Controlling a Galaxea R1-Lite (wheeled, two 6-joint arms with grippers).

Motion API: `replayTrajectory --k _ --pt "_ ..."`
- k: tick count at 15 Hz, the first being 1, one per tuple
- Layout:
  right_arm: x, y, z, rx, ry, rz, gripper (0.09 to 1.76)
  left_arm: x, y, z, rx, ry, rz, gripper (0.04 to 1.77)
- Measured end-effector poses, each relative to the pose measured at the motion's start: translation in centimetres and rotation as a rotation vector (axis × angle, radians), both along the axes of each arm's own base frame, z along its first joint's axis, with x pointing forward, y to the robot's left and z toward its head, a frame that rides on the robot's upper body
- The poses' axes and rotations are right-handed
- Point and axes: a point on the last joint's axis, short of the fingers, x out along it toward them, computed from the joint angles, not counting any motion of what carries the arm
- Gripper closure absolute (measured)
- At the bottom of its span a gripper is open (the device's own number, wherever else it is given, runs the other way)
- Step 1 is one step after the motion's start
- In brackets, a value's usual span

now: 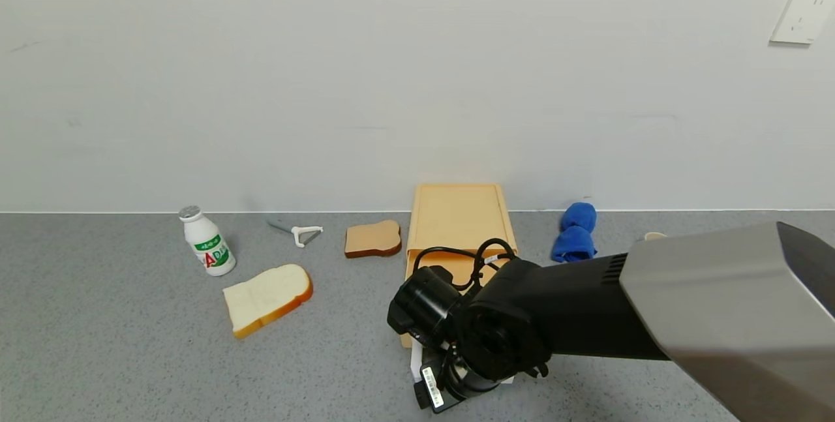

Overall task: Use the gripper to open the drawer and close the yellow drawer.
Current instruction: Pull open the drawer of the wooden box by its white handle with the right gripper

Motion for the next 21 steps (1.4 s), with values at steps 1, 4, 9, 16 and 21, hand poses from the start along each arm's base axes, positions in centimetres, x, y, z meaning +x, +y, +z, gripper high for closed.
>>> replayTrajectory --k 1,4,9,16,21 --pt "-0.2 0.0 0.0 -0.001 0.003 -0.001 0.14 0.0 0.0 0.0 0.000 0.000 0.000 0.09" --pt "-0.8 0.0 -0.1 -0.010 0.009 0.008 0.14 0.0 0.0 0.0 0.000 0.000 0.000 0.09" --pt "-1.2 -0.2 0.7 -0.001 0.002 0.013 0.14 0.0 0.0 0.0 0.000 0.000 0.000 0.09" --pt "-2.6 -2.0 6.6 0.095 -0.085 0.039 0.14 0.0 0.0 0.0 0.000 0.000 0.000 0.09" --pt "-3.0 -7.0 12.7 0.202 -0.179 0.099 0.14 0.0 0.0 0.0 0.000 0.000 0.000 0.09"
